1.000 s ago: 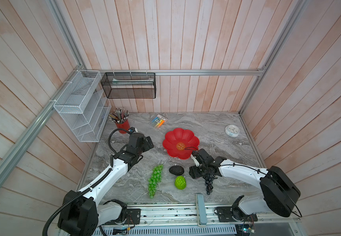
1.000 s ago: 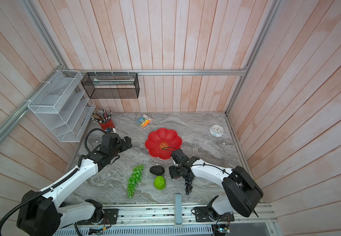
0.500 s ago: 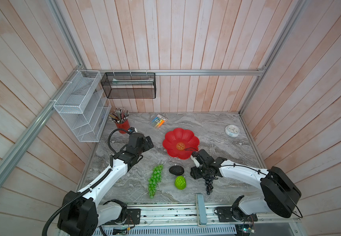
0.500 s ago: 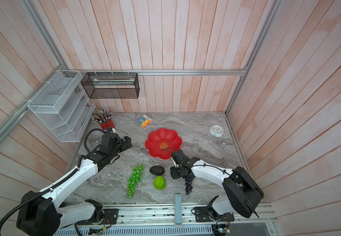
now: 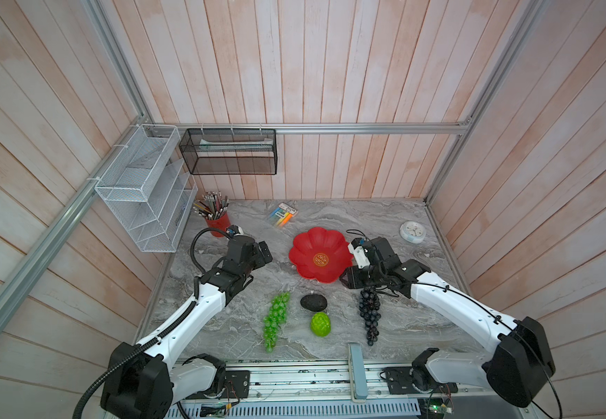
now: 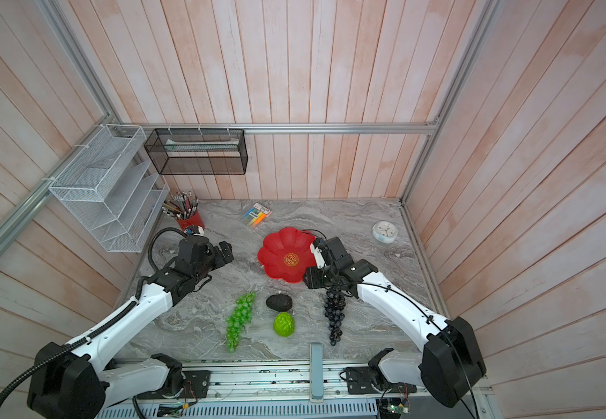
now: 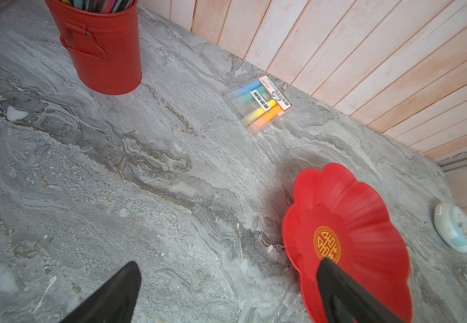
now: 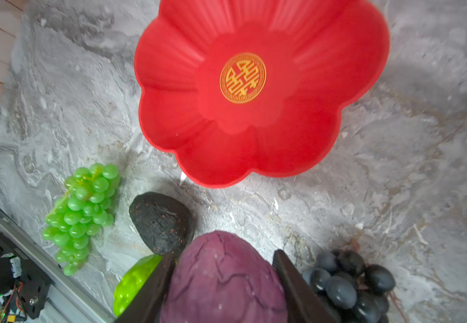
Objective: Arrange fruit in a fruit bowl
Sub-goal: Pick up the fruit from the center of the table, then place the fruit in the fruit bowl.
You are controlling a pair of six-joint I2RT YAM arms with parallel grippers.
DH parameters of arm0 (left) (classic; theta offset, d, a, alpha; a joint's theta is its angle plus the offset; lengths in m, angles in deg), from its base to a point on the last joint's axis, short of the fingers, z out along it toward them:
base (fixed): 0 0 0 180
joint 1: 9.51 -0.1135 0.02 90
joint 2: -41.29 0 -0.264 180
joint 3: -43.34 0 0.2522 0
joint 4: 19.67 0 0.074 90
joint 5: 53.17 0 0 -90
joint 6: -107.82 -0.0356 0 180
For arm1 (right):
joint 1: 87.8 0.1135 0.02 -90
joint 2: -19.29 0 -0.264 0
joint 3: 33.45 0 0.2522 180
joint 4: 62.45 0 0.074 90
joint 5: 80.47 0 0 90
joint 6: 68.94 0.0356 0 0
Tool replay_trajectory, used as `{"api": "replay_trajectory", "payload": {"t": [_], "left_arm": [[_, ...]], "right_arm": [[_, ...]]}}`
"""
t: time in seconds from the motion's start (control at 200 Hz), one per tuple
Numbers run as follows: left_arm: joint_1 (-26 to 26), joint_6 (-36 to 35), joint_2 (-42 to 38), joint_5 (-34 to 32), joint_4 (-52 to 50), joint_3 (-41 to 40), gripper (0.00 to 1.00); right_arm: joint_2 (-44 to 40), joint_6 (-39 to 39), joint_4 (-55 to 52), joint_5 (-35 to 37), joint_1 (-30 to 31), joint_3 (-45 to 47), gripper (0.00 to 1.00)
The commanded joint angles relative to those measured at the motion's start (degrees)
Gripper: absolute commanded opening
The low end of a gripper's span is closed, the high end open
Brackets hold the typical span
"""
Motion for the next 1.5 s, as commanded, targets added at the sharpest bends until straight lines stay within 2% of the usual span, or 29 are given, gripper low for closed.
{"api": "replay_trajectory", "payload": {"t": [0.0, 0.23, 0.4, 0.57, 1.08, 1.26, 1.315, 1.41, 1.495], "left_arm": [[-0.7, -2.0, -1.2, -2.2, -1.8, 2.2, 1.00], [-1.7, -2.9, -2.0, 1.4, -3.8, 2.3, 1.00], [-2.1, -4.2, -2.6, 2.0, -8.9, 4.9, 1.00], [-2.3, -4.5, -3.5, 2.8, -9.4, 4.7, 1.00], [-2.3, -4.5, -2.5, 4.8, -10.5, 5.2, 1.00], [-2.3, -6.2, -1.8, 7.0, -13.1, 7.7, 1.00], [-2.3, -6.5, -1.4, 7.3, -14.4, 8.6, 1.00], [-2.3, -6.6, -0.4, 9.2, -17.1, 10.0, 1.00], [-2.2, -8.1, 1.2, 13.2, -18.9, 11.2, 1.00]], "right_arm": [[4.4, -4.0, 0.4, -1.2, -2.9, -5.9, 0.28], [21.1, -8.5, 6.8, -1.9, -5.5, -17.1, 0.28], [36.5, -12.3, 1.2, -3.7, -5.5, -31.2, 0.27], [43.8, -13.8, 0.6, -1.1, -5.4, -36.3, 0.27], [50.8, -14.4, 1.6, 0.3, -5.0, -39.1, 0.33], [51.7, -15.0, 1.8, 0.7, -4.8, -39.4, 0.40], [51.6, -15.1, 1.9, 0.6, -4.6, -39.6, 0.45], [51.2, -15.4, 1.9, 2.3, -4.2, -39.6, 0.62], [49.7, -15.5, 2.3, 4.6, -3.8, -39.3, 0.70]]}}
